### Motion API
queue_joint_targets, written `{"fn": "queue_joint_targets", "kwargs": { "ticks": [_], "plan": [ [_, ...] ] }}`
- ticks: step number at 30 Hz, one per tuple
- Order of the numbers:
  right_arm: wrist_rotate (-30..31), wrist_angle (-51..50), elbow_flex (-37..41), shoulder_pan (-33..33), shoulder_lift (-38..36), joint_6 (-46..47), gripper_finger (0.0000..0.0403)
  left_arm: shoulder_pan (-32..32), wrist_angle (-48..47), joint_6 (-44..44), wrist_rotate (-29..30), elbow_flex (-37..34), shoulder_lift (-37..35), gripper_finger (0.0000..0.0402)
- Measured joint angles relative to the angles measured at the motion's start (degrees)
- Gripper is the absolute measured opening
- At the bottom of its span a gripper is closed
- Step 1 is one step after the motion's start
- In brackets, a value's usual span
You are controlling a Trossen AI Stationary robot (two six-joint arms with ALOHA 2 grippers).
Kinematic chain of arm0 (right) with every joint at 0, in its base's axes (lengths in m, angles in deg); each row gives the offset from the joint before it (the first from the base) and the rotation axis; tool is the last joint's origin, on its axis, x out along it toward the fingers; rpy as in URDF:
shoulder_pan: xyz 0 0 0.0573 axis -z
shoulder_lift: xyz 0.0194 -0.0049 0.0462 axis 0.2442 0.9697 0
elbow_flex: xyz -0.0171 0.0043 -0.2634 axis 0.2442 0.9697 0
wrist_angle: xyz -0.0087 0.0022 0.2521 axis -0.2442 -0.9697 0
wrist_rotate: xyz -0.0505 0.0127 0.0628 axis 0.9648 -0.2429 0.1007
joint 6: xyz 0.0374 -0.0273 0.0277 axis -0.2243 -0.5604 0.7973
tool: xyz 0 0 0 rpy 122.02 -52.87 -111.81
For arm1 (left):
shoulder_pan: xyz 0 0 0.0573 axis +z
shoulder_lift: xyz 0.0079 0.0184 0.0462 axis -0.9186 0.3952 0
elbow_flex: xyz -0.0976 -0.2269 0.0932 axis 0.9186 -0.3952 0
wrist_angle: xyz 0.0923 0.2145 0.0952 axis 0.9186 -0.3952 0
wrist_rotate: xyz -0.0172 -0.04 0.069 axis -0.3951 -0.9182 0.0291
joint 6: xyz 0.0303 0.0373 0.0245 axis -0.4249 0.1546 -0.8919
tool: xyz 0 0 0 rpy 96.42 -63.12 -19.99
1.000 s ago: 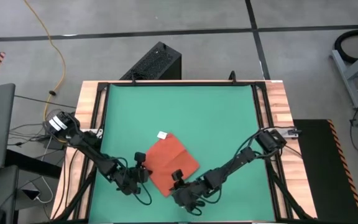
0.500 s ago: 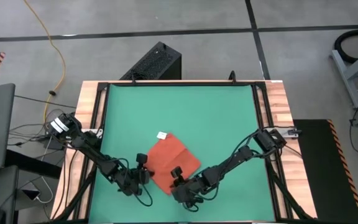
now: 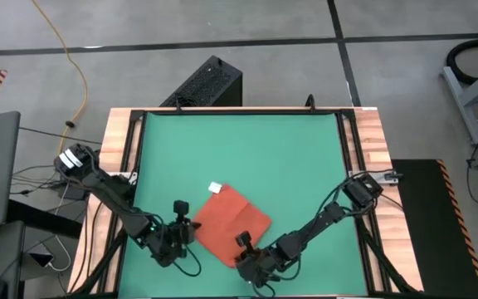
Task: Roll napkin
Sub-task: Fold the orange table napkin
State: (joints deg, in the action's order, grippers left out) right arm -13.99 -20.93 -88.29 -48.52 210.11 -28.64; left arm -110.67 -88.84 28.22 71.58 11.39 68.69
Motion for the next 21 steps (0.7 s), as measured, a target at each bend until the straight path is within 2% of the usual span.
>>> {"fn": "queue_joint_targets", "kwargs": {
  "ticks": [5, 8, 14, 18, 21],
  "plan": [
    [2.0, -2.3, 0.0, -0.7, 0.0, 3.1, 0.0007, -1.5, 0.4, 3.3, -6.8, -1.1, 0.1, 0.0],
    [2.0, -2.9, 0.0, -0.4, 0.0, 5.1, 0.0007, -3.2, 0.8, 6.8, -5.3, -1.1, 0.5, 0.0],
    [2.5, -3.1, 0.0, -0.4, 0.0, 6.2, 0.0007, -4.8, 0.6, 13.8, -6.5, -1.0, 0.8, 0.0],
    [2.6, -3.1, 0.0, -0.2, 0.0, 6.4, 0.0007, -5.3, -1.3, 14.4, -3.6, -1.0, 0.8, 0.0],
    [2.8, -3.0, 0.0, -0.2, 0.0, 7.1, 0.0007, -5.5, -2.5, 14.0, -3.8, -1.0, 0.8, 0.0]
  ]
}}
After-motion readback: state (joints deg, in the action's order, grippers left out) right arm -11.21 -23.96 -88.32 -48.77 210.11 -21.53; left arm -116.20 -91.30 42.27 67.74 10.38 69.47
